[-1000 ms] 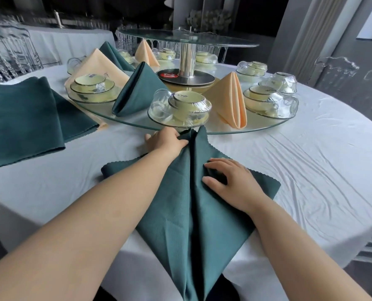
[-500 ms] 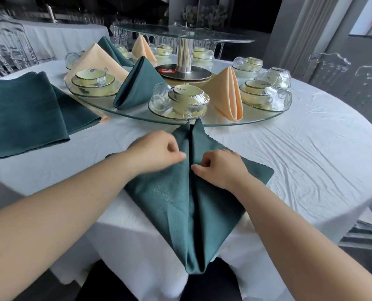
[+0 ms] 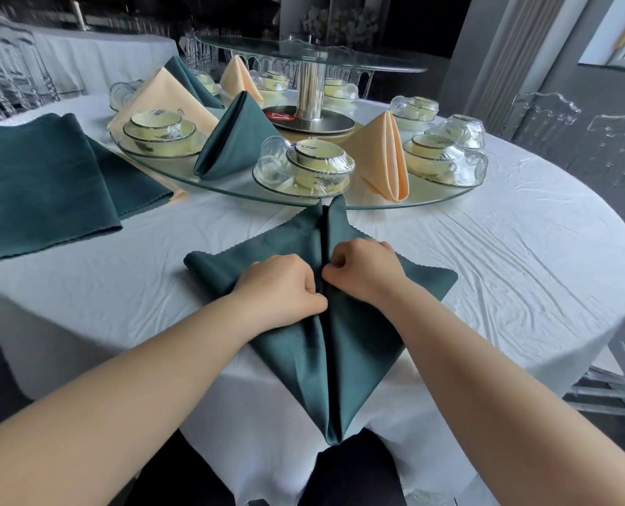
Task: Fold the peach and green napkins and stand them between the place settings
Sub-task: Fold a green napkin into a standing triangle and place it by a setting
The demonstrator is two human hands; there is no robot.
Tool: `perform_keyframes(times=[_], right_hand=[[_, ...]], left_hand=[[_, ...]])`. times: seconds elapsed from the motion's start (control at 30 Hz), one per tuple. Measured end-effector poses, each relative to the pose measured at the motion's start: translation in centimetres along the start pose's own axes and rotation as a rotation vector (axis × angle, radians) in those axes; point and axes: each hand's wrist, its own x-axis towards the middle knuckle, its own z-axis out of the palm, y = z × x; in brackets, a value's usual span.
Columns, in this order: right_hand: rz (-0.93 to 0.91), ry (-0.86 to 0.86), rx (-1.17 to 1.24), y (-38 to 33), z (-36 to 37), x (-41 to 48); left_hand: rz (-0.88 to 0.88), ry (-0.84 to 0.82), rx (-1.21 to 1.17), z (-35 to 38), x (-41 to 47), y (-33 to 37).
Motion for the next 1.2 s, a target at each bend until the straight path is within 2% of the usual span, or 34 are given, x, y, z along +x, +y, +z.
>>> perform_keyframes(times=[0.13, 0.27, 0.37, 0.43, 0.53, 0.73, 0.87, 1.0, 1.07, 1.2], right_hand=[[-0.002, -0.018, 0.097, 0.7, 0.7, 0.1], [-0.016, 0.038, 0.237, 1.5, 1.1, 0.1], [-0.041, 0.045, 0.249, 1.5, 1.3, 0.2], [-0.056, 0.042, 0.226, 1.4, 1.3, 0.2], [-0.077, 0.05, 0.197, 1.4, 1.4, 0.2], [-0.133, 0.033, 0.103, 1.0, 0.9, -0.2], [-0.155, -0.011, 0.183, 1.2, -0.7, -2.0], [-0.314, 0.126, 0.163, 0.6, 0.2, -5.8], [-0.369, 0.122, 0.161, 0.5, 1.4, -6.7], [-0.296, 0.082, 0.126, 3.0, 1.4, -5.7]], left_hand=[[-0.061, 0.06, -0.104, 0.4, 0.3, -0.3], [-0.024, 0.114, -0.038, 0.7, 0.7, 0.3], [-0.02, 0.084, 0.032, 0.5, 0.6, 0.2], [-0.002, 0.081, -0.009, 0.1, -0.1, -0.5], [0.132, 0.097, -0.051, 0.0, -2.5, -1.2], [0.429, 0.103, 0.158, 3.1, -6.4, -1.3], [0.453, 0.16, 0.222, 3.8, -6.4, -1.7], [0.483, 0.214, 0.233, 4.3, -6.3, -1.6], [0.511, 0.234, 0.265, 4.4, -6.1, -1.5], [0.472, 0.163, 0.234, 4.2, -6.2, -1.5]])
